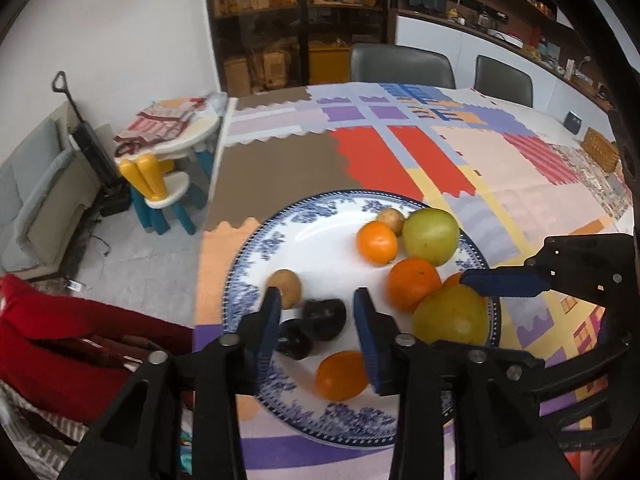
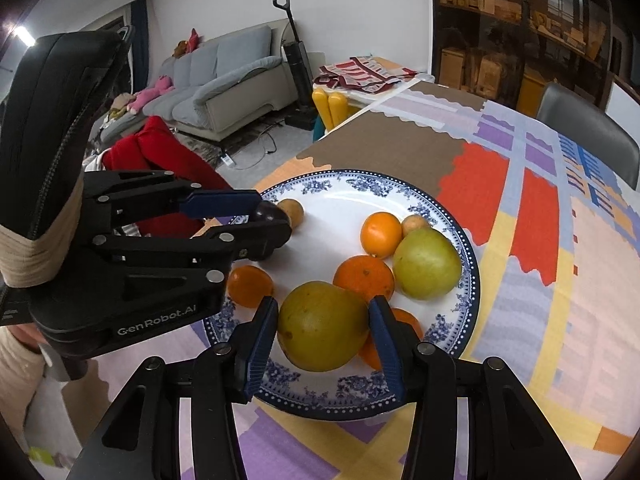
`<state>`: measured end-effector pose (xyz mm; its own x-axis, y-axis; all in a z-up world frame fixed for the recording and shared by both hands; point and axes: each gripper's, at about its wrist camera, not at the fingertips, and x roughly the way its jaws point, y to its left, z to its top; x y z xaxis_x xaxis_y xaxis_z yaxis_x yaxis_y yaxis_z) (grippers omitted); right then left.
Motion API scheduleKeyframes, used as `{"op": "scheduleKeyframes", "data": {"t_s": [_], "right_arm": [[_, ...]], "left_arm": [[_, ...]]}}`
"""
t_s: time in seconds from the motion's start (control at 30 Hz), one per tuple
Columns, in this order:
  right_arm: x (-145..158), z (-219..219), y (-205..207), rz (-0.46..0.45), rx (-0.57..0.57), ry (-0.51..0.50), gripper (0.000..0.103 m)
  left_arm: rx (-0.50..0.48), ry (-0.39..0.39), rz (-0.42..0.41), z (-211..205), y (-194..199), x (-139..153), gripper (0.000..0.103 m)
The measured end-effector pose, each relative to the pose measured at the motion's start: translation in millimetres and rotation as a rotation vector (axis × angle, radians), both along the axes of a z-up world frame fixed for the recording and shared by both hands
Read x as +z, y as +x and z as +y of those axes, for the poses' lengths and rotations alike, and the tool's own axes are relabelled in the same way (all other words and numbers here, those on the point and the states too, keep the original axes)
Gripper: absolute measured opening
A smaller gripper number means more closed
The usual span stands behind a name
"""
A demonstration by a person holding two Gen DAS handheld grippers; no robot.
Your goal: Organize fruits
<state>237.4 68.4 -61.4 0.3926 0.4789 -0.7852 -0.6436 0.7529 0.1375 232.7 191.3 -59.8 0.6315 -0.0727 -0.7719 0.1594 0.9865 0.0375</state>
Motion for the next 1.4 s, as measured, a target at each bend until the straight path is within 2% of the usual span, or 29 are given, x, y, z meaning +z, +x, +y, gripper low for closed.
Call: {"op": "scheduleKeyframes", "data": {"t_s": [0.07, 0.27, 0.4, 0.53, 0.6, 0.63, 0.7, 0.83, 1.17, 1.4], "right_arm": [[0, 1, 1, -0.003, 0.002, -0.003, 0.048], [5, -3, -3, -0.024, -0.02, 0.0, 0.049], [17, -14, -9, -0.063, -0.068, 0.016, 0.057], [31, -26, -19, -0.107, -0.106, 0.034, 0.061], [39, -35, -27, -0.141, -0.135, 0.043, 0.069], [42, -38, -30, -0.155, -0.145, 0.044, 0.07], [50, -48, -40, -0.198, -0.169, 0.034, 0.073], [60, -69, -56, -0.245, -0.218, 0.02, 0.078], [78, -140, -97, -0.294, -0.39, 0.012, 0.086], [86, -179, -125, -0.32, -0.451, 0.019, 0.087]], "left_arm": [[0.014, 0.018, -0.014, 3, -7, 7, 0.051], [0.114, 0.079, -0.029, 11, -28, 19, 0.052], [0.143, 0.084, -0.056, 7, -45, 30, 0.056], [0.167, 0.06, -0.087, -2, -62, 42, 0.059], [0.183, 0.051, -0.102, -7, -69, 46, 0.064], [0.189, 0.045, -0.113, -11, -74, 48, 0.066], [0.188, 0.046, -0.123, -19, -81, 51, 0.067], [0.185, 0.047, -0.156, -40, -95, 58, 0.076], [0.155, 0.027, -0.23, -95, -129, 76, 0.087], [0.115, 0.037, -0.271, -129, -156, 83, 0.092]]}}
